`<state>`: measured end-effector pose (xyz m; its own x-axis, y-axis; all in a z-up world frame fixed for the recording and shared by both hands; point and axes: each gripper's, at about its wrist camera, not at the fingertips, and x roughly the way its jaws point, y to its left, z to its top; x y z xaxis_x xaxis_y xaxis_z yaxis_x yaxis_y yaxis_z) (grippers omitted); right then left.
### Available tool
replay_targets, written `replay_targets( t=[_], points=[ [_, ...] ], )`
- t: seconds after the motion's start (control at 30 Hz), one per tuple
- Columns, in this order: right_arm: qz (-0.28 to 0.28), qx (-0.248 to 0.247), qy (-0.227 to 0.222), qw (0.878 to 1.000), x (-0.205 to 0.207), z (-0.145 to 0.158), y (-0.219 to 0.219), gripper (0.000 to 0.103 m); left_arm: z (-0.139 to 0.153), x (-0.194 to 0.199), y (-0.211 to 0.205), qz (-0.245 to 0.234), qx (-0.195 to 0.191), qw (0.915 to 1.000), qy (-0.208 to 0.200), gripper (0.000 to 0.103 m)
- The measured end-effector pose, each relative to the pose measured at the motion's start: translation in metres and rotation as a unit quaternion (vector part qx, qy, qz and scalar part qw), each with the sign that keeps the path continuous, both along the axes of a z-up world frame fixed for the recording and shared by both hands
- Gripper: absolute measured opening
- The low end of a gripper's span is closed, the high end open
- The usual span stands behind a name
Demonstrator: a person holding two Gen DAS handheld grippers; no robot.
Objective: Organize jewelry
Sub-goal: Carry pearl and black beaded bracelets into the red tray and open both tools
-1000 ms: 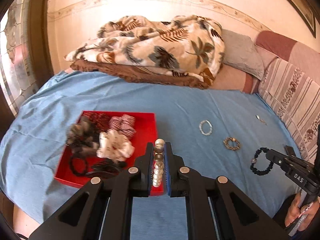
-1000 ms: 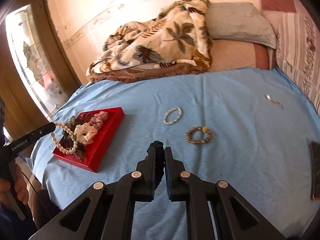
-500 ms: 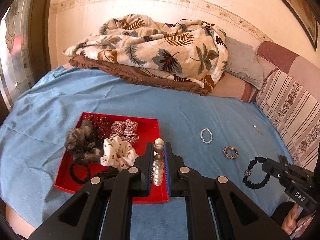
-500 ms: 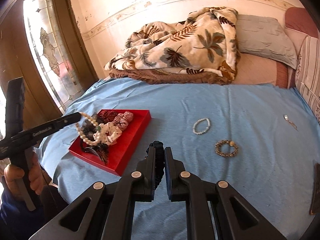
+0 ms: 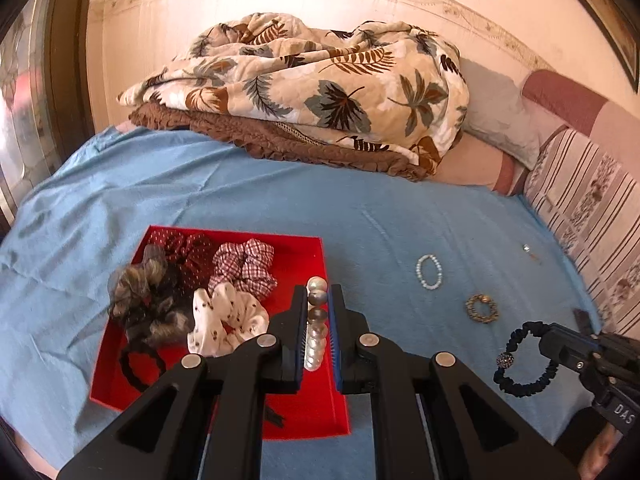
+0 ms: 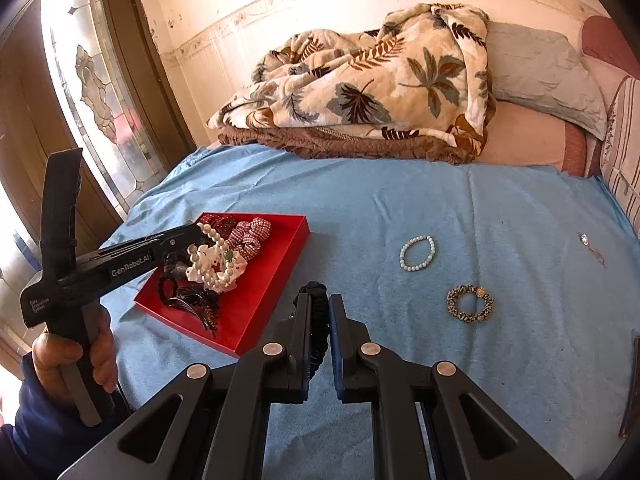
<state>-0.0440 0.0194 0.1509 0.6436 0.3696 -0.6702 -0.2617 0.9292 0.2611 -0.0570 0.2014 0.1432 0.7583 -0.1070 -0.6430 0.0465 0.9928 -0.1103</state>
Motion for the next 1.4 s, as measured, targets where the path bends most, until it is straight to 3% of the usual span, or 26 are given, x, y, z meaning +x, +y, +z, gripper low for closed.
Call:
replay_targets(
  t=[0.2,0.47,1.07,1.4],
  points=[
    [-0.004,-0.007,0.017,1.000,0.013,-0.008,0.005,0.010,-0.006,0.017,-0.003,0.000,0.030,0.9995,-0.006,0.010],
    [-0.005,-0.014,0.026,1.000,0.034,-0.014,0.016,0.010,-0.012,0.028,0.000,-0.003,0.032,0.9995,-0.004,0.010],
    [0.006,0.019,0.053,0.998,0.099,-0.017,0.034,0.010,-0.037,0.047,0.011,-0.013,0.011,0.9996,0.025,0.010],
    [0.052,0.018,0.074,0.996,0.151,-0.022,0.085,0.010,-0.062,0.068,0.035,0.008,-0.032,0.9969,0.071,0.010]
  ],
)
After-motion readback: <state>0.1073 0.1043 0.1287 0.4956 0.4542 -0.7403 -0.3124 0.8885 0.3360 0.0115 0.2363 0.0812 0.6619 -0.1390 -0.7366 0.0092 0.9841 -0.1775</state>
